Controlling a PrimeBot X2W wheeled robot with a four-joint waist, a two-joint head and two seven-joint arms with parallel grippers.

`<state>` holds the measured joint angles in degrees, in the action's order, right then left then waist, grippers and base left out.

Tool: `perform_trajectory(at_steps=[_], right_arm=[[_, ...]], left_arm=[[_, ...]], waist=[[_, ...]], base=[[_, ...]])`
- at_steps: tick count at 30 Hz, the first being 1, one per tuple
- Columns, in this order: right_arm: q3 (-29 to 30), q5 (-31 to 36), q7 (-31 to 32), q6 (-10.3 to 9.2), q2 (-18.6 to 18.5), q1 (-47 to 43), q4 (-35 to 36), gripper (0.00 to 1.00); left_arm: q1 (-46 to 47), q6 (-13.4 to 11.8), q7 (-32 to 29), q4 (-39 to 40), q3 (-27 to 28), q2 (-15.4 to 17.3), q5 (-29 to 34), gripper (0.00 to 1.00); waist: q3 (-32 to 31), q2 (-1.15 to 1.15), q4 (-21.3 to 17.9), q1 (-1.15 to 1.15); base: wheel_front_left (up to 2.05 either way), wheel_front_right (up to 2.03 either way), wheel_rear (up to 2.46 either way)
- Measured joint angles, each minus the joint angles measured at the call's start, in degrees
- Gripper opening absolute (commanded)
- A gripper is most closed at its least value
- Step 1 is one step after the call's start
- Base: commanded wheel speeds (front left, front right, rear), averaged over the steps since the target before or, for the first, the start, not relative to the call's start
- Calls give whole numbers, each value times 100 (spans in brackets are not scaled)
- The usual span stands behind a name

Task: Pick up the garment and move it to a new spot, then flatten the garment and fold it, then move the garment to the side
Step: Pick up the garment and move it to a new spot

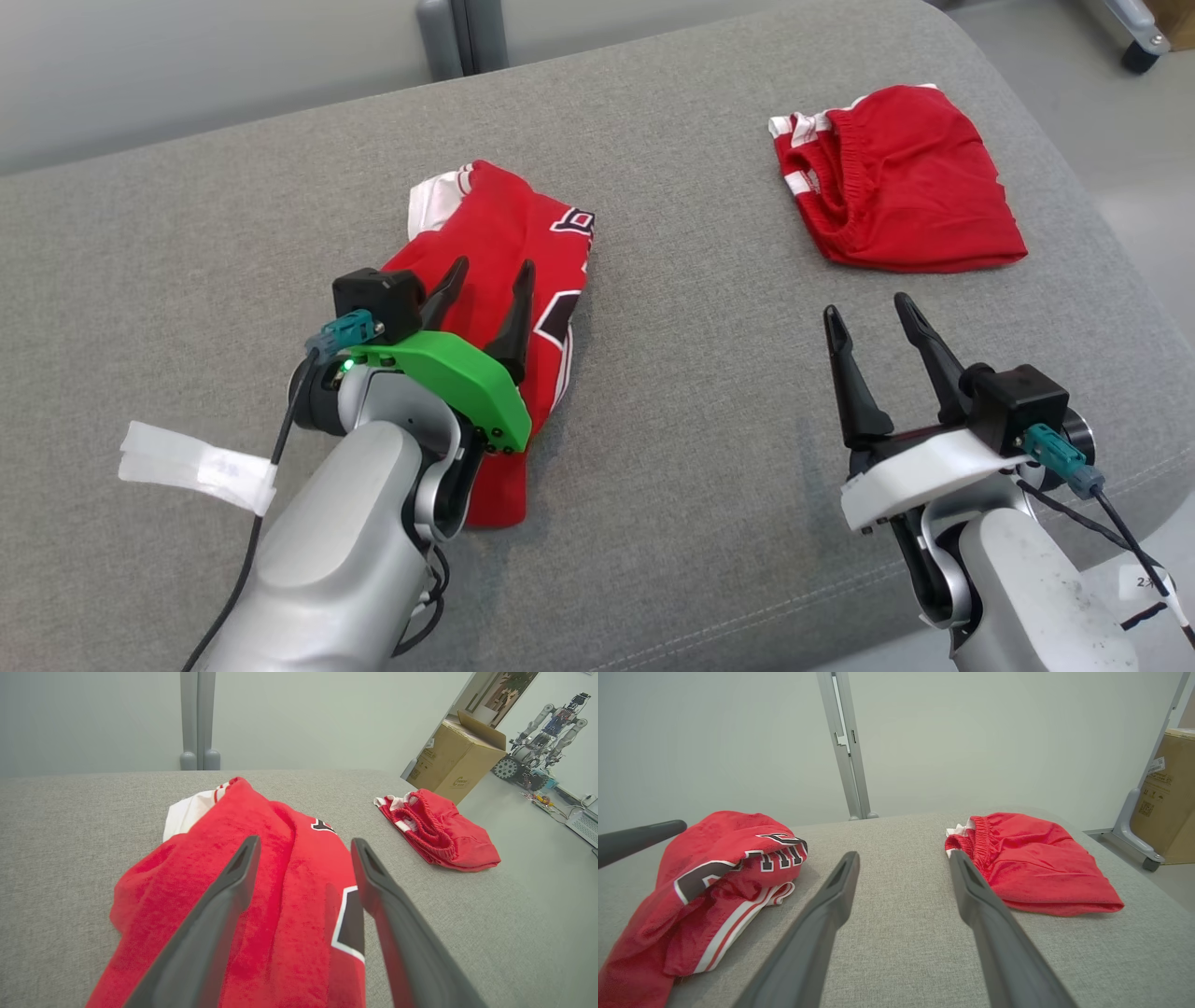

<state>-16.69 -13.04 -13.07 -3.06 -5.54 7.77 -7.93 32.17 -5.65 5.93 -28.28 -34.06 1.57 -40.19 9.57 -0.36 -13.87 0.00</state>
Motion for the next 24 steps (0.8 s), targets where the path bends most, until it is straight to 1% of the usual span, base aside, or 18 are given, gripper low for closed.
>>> perform_trajectory(at_steps=[4, 10, 14, 15, 19, 24], right_arm=[[35, -40, 0, 4, -5, -5, -110, 100], [-1, -107, 0, 104, -7, -16, -281, 100], [1, -116, 0, 123, -12, -71, -388, 100], [-5, -116, 0, 151, -12, -99, -410, 100], [-55, -118, 0, 157, -7, -144, -481, 100], [-172, -125, 9, 254, 3, -143, -505, 100]], left_arm=[[-3, 0, 176, -56, -140, 8, -167, 100], [-16, 0, 366, -111, -275, 11, -197, 100], [-258, 0, 330, -377, -354, 14, -220, 100], [-361, 0, 311, -472, -368, 14, -252, 100], [-729, 0, 189, -725, -434, 31, -449, 100], [-914, -49, 220, -951, -297, 43, -591, 100]], waist=[[-16, 0, 70, 0], [-110, 0, 268, 0], [-192, 0, 445, 0], [-215, 0, 491, 0], [-312, 0, 663, 0], [-411, 0, 804, 0]], base=[[0, 0, 0], [0, 0, 0], [0, 0, 0], [0, 0, 0], [0, 0, 0], [0, 0, 0]])
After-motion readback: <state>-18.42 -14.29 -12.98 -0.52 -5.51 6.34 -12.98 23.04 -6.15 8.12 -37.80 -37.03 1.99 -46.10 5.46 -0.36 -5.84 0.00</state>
